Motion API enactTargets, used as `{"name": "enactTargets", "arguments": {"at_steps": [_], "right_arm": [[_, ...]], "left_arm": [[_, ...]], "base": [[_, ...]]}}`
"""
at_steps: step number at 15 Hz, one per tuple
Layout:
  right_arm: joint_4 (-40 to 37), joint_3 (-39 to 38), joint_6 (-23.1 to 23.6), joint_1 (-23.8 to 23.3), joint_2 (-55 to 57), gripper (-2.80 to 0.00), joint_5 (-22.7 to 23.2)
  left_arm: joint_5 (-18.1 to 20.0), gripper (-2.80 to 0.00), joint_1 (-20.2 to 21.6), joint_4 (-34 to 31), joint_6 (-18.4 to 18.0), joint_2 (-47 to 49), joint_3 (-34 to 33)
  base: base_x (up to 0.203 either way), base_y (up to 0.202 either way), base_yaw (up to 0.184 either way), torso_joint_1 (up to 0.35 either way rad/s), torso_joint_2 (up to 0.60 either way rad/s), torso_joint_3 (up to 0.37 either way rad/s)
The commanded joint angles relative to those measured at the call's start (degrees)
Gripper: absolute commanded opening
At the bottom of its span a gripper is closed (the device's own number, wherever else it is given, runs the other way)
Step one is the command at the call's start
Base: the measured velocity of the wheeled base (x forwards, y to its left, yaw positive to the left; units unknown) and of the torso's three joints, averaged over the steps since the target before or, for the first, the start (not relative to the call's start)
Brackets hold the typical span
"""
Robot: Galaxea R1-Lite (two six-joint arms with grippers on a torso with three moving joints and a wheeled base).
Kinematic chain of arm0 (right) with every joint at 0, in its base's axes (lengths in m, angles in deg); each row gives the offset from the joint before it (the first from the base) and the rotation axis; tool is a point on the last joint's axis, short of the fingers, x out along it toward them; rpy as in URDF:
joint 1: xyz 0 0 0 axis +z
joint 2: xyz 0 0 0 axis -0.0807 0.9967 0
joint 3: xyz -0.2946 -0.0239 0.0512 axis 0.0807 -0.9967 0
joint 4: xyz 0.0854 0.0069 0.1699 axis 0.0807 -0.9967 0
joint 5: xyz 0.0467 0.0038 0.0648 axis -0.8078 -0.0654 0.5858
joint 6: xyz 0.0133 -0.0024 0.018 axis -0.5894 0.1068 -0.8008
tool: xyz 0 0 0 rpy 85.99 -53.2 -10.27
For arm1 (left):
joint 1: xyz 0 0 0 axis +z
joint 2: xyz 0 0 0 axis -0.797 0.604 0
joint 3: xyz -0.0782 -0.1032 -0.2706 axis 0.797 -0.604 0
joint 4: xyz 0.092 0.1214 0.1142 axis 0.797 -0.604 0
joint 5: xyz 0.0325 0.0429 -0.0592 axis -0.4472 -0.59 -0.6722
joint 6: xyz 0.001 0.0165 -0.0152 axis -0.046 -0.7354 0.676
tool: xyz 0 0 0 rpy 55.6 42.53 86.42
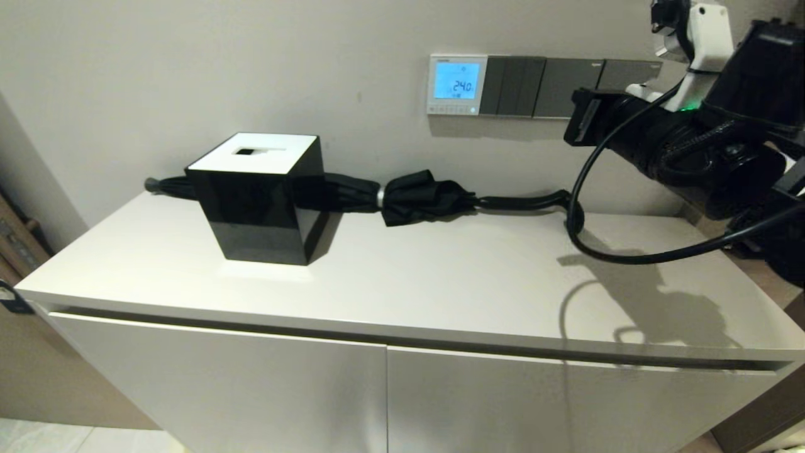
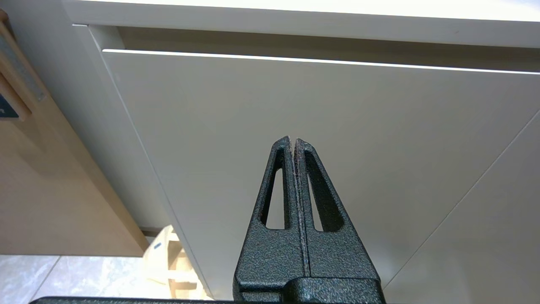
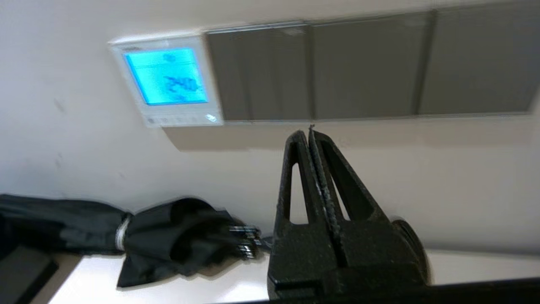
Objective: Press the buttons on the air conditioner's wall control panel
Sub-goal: Turn off the central air conditioner
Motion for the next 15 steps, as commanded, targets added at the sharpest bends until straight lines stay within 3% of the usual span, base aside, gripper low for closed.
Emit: {"name": "enactTargets", "arguments": {"at_steps": [1, 3, 6, 15], "right_arm": [[6.93, -2.75, 4.46, 2.46, 2.32, -2.80, -1.62], [15.52, -4.69, 9.35, 2.76, 5.25, -2.80, -2.99], [26.31, -5.10, 12.12, 2.63, 10.52, -2.80, -4.20], [34.63, -0.60, 14.05, 1.51, 21.86, -2.80, -4.30]], "left_arm": [[0.00, -2.80, 0.02, 0.00, -0.01, 0.06, 0.00], [0.00, -2.80, 0.02, -0.05, -0.01, 0.00, 0.00], [0.00, -2.80, 0.02, 0.02, -0.01, 0.00, 0.00], [0.00, -2.80, 0.02, 0.02, -0.01, 0.00, 0.00]], "base": [[0.000, 0.000, 0.000, 0.000, 0.00, 0.000], [0.000, 0.000, 0.000, 0.000, 0.00, 0.000], [0.000, 0.000, 0.000, 0.000, 0.00, 0.000], [0.000, 0.000, 0.000, 0.000, 0.00, 0.000]]}}
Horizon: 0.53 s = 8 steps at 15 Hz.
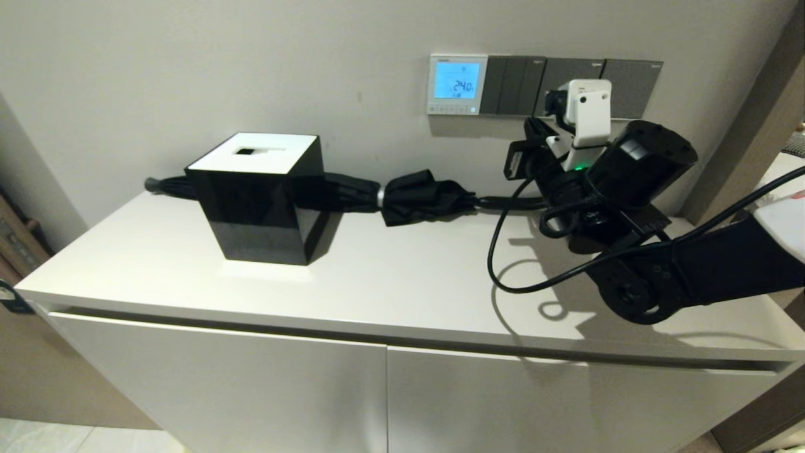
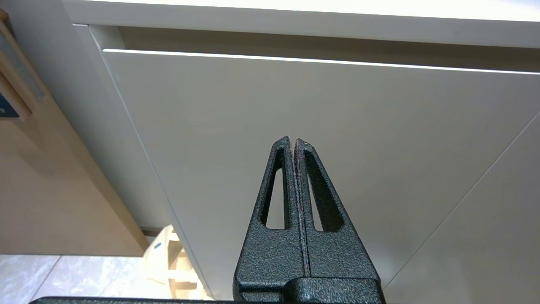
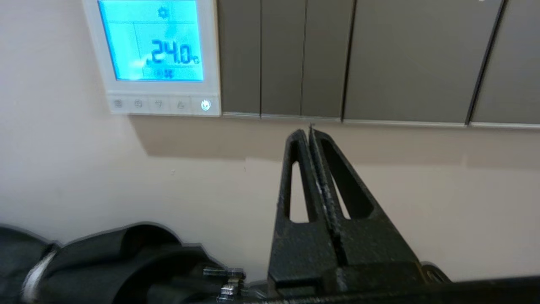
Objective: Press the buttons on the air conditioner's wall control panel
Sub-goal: Turn off the central air conditioner
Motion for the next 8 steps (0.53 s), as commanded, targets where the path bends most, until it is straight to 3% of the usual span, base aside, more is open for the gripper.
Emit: {"name": "enactTargets", "arguments": {"at_steps": [1, 8], "right_arm": [[3.08, 2.56, 1.31, -0.26, 4.69, -2.80, -0.30], [7.99, 8.97, 3.67, -0.03, 9.45, -2.80, -3.56]], "left_arm": [[-0.01, -2.80, 0.02, -0.07, -0.02, 0.09, 0.00], [-0.01, -2.80, 0.02, 0.00, -0.02, 0.00, 0.00]], "base": [[0.000, 0.000, 0.000, 0.000, 0.00, 0.000], [0.000, 0.000, 0.000, 0.000, 0.00, 0.000]]}}
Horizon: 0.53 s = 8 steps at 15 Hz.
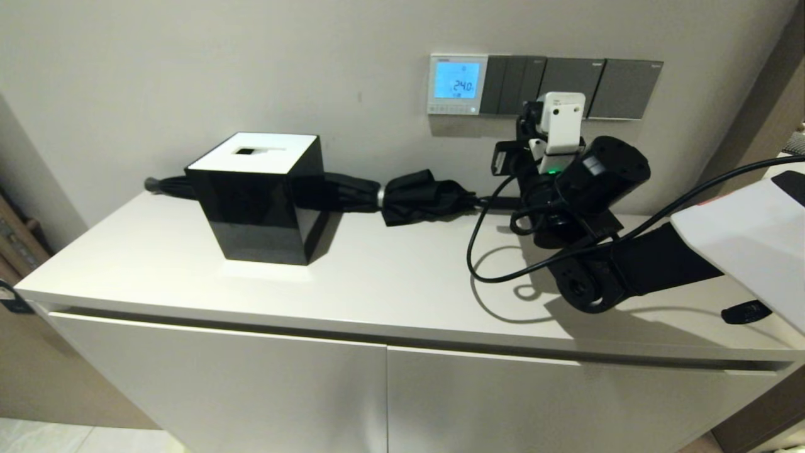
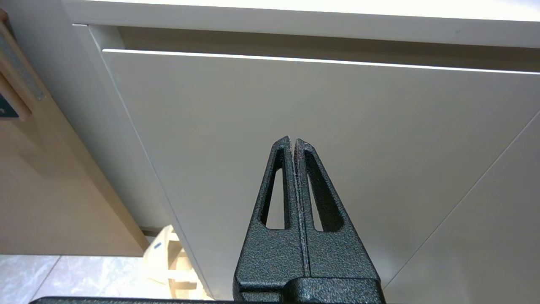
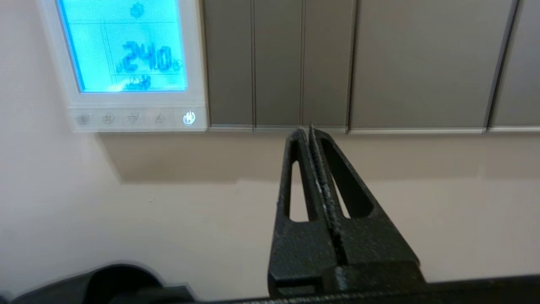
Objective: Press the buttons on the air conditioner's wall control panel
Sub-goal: Turn off the central air conditioner
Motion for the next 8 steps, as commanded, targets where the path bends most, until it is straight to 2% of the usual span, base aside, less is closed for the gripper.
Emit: {"name": "enactTargets", "arguments": {"at_steps": [1, 4, 8], "right_arm": [[1.77, 2.61, 1.13, 0.52, 1.38, -2.80, -1.41], [2.41, 3.14, 1.45, 1.81, 2.76, -2.80, -1.39], [-0.75, 7.08, 1.54, 2.23, 4.08, -2.80, -0.83]], "left_arm": [[0.00, -2.80, 0.02, -0.08, -0.04, 0.00, 0.00], [0.00, -2.80, 0.02, 0.00, -0.04, 0.00, 0.00], [0.00, -2.80, 0.02, -0.07, -0.04, 0.02, 0.00]], "base": [[0.000, 0.000, 0.000, 0.000, 0.00, 0.000], [0.000, 0.000, 0.000, 0.000, 0.00, 0.000], [0.000, 0.000, 0.000, 0.000, 0.00, 0.000]]}}
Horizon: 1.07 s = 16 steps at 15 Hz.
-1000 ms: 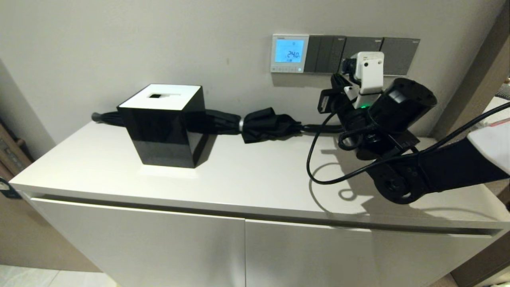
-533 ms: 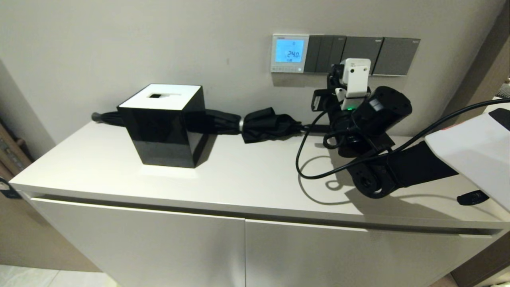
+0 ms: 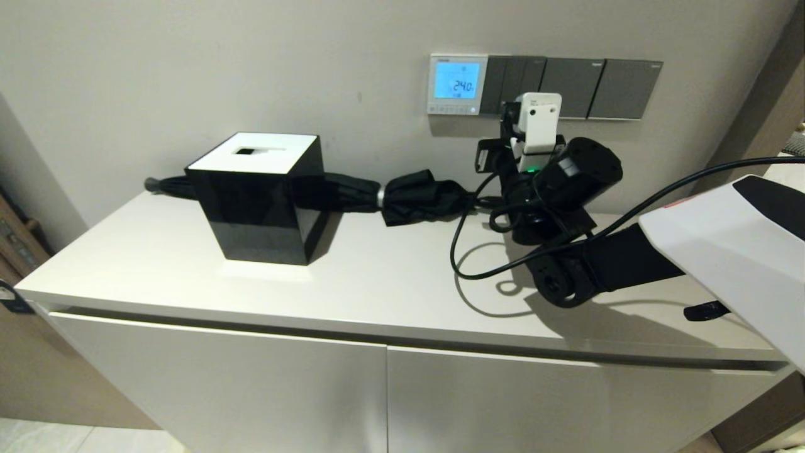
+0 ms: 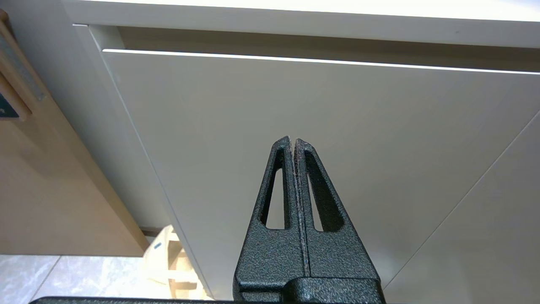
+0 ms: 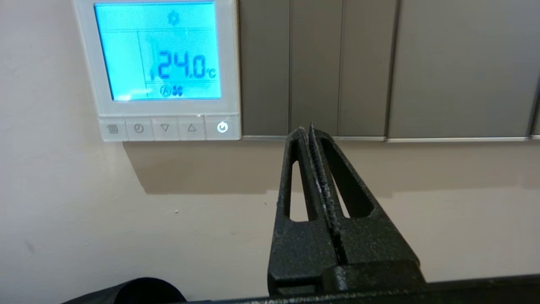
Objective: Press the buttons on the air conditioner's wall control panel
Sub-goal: Turn off the central air conditioner
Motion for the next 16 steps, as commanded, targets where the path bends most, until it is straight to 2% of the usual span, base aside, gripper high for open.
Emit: {"name": "enactTargets", "arguments": {"at_steps": [1, 4, 9, 13, 16], "right_arm": [[-1.27, 1.90, 0.13, 0.23, 0.23, -2.80, 0.02], [-4.64, 4.29, -0.31, 1.91, 0.23, -2.80, 0.05], [-8.72, 6.15, -2.85, 2.40, 0.00, -2.80, 0.04], [-12.85, 11.17, -3.29, 2.35, 1.16, -2.80, 0.19], [-13.60, 11.69, -3.30, 2.25, 2.10, -2.80, 0.57]], "left_arm": [[0.01, -2.80, 0.02, -0.01, 0.00, 0.00, 0.00], [0.01, -2.80, 0.02, -0.05, 0.00, 0.06, 0.00], [0.01, -2.80, 0.02, -0.03, 0.00, 0.00, 0.00], [0.01, -2.80, 0.02, -0.03, 0.00, 0.08, 0.00], [0.01, -2.80, 0.02, 0.01, 0.00, 0.03, 0.00]], "base": [[0.000, 0.000, 0.000, 0.000, 0.00, 0.000], [0.000, 0.000, 0.000, 0.000, 0.00, 0.000], [0.000, 0.000, 0.000, 0.000, 0.00, 0.000], [0.000, 0.000, 0.000, 0.000, 0.00, 0.000], [0.000, 0.000, 0.000, 0.000, 0.00, 0.000]]}}
